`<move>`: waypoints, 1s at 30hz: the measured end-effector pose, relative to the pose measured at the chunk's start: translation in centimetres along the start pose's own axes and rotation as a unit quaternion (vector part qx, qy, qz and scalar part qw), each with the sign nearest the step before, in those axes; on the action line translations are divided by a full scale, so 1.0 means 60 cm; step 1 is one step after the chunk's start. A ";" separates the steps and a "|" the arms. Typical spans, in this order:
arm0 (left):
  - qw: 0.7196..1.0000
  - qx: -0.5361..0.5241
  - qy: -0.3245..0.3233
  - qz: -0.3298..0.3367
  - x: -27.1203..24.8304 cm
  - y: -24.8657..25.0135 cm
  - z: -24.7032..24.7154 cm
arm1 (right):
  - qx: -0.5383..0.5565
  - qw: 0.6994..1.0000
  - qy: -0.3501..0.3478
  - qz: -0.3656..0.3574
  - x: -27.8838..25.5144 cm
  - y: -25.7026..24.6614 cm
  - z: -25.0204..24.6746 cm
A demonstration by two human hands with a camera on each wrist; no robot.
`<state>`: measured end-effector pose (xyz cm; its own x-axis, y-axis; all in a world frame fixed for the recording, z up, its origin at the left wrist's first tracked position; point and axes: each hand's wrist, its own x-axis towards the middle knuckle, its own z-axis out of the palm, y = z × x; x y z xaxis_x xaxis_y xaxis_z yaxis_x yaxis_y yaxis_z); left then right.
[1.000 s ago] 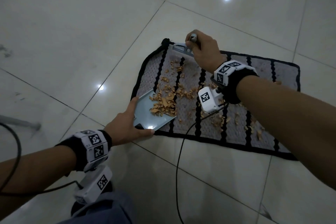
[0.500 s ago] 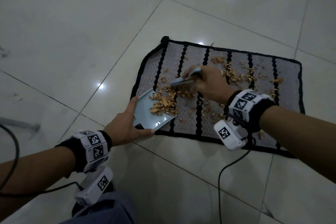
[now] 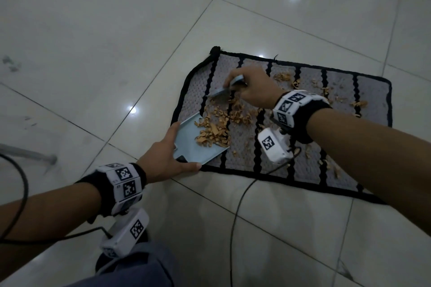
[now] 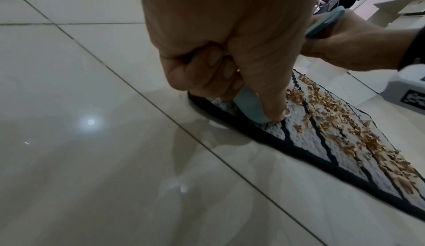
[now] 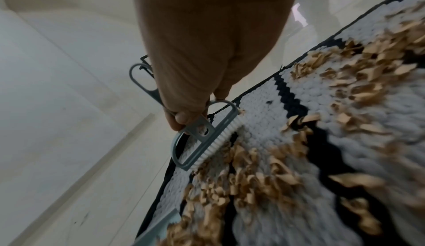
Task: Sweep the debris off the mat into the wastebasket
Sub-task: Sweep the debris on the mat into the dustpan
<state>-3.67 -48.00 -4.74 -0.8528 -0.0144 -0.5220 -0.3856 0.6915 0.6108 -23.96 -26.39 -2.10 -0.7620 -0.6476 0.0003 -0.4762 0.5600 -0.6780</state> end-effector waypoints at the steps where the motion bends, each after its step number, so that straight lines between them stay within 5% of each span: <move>1: 1.000 0.000 -0.001 -0.001 0.000 0.000 0.000 | 0.001 1.000 -0.011 -0.002 -0.013 0.000 -0.003; 6: 1.000 0.005 -0.002 0.001 -0.001 0.002 0.000 | -0.012 0.997 -0.070 -0.022 -0.072 0.004 -0.009; 16: 1.000 0.020 -0.003 0.004 0.002 0.000 0.001 | 0.011 0.999 0.013 -0.042 -0.025 -0.034 0.003; 26: 1.000 0.025 -0.005 0.011 0.001 -0.001 -0.002 | -0.011 0.996 -0.073 -0.047 -0.079 -0.023 0.013; 30: 0.999 0.033 -0.002 0.024 0.001 -0.002 -0.003 | 0.012 0.999 0.004 -0.030 -0.090 -0.020 -0.001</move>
<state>-3.75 -48.20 -4.74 -0.8689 0.0229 -0.4945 -0.3192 0.7376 0.5950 -19.32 -23.54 -1.23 -0.7362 -0.6751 0.0473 -0.5103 0.5078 -0.6941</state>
